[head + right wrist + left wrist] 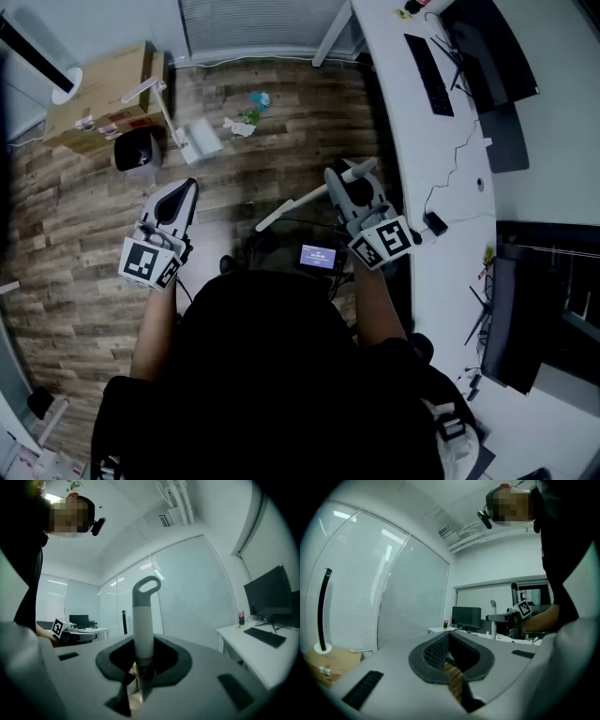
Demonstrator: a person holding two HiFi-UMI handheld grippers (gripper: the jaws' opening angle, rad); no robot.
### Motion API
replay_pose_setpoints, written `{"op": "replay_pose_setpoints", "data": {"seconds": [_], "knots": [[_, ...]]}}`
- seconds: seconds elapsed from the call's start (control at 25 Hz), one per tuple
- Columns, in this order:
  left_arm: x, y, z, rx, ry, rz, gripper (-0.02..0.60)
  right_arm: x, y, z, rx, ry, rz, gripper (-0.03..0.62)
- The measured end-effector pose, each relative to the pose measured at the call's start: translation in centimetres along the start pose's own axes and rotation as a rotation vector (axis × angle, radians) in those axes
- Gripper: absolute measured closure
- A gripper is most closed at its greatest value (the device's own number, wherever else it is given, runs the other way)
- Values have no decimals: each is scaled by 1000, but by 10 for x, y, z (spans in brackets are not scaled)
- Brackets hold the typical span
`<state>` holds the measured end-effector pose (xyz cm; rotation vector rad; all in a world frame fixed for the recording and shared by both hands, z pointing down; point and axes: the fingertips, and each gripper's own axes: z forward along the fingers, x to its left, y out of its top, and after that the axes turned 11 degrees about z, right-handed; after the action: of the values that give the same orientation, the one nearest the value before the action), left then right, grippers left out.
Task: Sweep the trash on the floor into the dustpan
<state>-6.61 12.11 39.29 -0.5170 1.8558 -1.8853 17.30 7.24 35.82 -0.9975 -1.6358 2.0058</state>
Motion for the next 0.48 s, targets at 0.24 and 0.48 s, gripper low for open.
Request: {"op": "replay_pose_setpoints", "data": {"seconds": [0.24,0.48], "knots": [[6,-16,-43,1,61,0,588,23,-11,-7,-22,-8,23,516],[1,-4,-73,2,137,-7,588,45,-4,-13,-56,103,36,516]]}}
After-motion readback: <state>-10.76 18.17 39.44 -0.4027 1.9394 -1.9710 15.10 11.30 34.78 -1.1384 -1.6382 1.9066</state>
